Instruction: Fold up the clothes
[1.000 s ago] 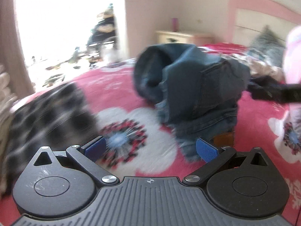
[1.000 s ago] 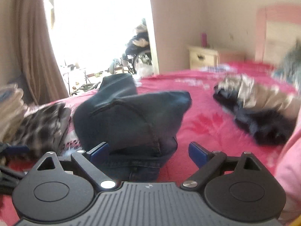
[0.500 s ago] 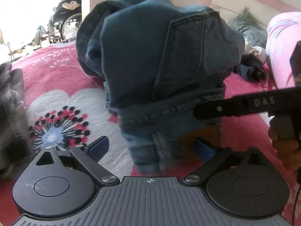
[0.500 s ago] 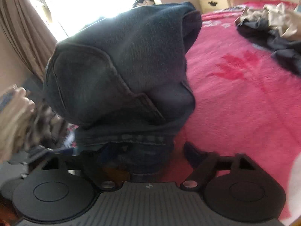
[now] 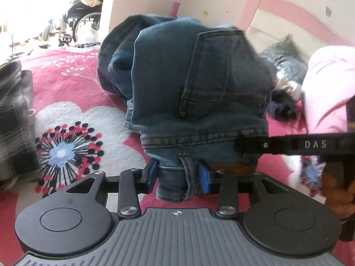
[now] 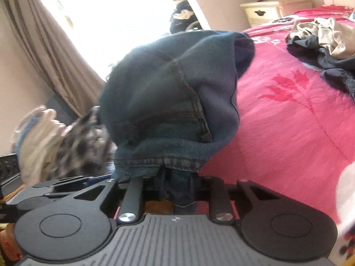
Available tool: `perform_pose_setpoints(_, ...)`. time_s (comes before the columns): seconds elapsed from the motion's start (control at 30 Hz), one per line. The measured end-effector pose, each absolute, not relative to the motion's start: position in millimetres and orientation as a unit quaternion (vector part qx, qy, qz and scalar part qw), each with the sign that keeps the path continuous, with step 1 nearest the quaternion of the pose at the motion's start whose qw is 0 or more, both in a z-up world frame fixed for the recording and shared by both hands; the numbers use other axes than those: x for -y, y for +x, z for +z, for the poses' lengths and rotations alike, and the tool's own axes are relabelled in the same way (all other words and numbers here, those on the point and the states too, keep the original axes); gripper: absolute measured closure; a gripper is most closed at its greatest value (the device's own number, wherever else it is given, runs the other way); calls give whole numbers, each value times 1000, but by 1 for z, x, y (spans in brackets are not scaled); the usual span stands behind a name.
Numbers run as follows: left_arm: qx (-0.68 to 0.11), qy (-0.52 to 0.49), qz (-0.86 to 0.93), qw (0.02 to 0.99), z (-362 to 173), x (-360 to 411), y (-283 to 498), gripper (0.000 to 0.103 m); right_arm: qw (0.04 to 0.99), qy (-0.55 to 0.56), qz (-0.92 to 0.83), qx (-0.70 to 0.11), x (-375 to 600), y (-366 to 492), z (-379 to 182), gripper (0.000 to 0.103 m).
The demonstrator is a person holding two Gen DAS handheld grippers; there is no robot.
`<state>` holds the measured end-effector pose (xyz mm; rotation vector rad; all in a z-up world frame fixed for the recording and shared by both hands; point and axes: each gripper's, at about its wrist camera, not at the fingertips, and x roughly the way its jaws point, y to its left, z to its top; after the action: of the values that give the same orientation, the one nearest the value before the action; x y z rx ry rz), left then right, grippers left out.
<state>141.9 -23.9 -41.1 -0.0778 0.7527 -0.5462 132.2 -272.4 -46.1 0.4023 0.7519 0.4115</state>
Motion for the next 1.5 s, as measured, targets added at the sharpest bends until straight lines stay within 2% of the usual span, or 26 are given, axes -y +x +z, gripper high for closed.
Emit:
perform_pose_setpoints(0.27, -351, -103, -290, 884, 2, -25, 96, 66, 857, 242, 272, -364, 247, 75, -19, 82)
perform_pose_setpoints(0.53, -312, -125, -308, 890, 47, -86, 30, 66, 796, 289, 350, -401, 202, 28, -22, 82)
perform_pose_setpoints(0.7, -363, -115, -300, 875, 17, -94, 13, 65, 788, 204, 317, -488, 199, 7, -38, 69)
perform_pose_setpoints(0.83, -399, -88, -288, 866, -21, -85, 6, 65, 799, 124, 290, -512, 224, -11, -24, 67)
perform_pose_setpoints(0.9, -398, -78, -281, 870, -29, -80, 2, 51, 813, 98, 281, -500, 236, -13, -6, 61)
perform_pose_setpoints(1.0, -391, -80, -279, 873, -33, -73, 2, 42, 836, 70, 288, -462, 224, -1, 20, 51)
perform_pose_setpoints(1.1, -384, -76, -277, 877, -33, -67, 1, 41, 850, 35, 301, -431, 181, 31, 41, 42)
perform_pose_setpoints(1.13, -378, -66, -277, 881, -33, -67, -7, 41, 849, 23, 301, -434, 164, 45, 42, 36)
perform_pose_setpoints(1.33, -333, 2, -296, 895, -26, -45, -26, 41, 818, -46, 298, -490, 75, 112, 17, 35)
perform_pose_setpoints(1.5, -316, 27, -326, 891, -27, -31, -28, 41, 817, -22, 248, -520, 59, 149, -14, 37)
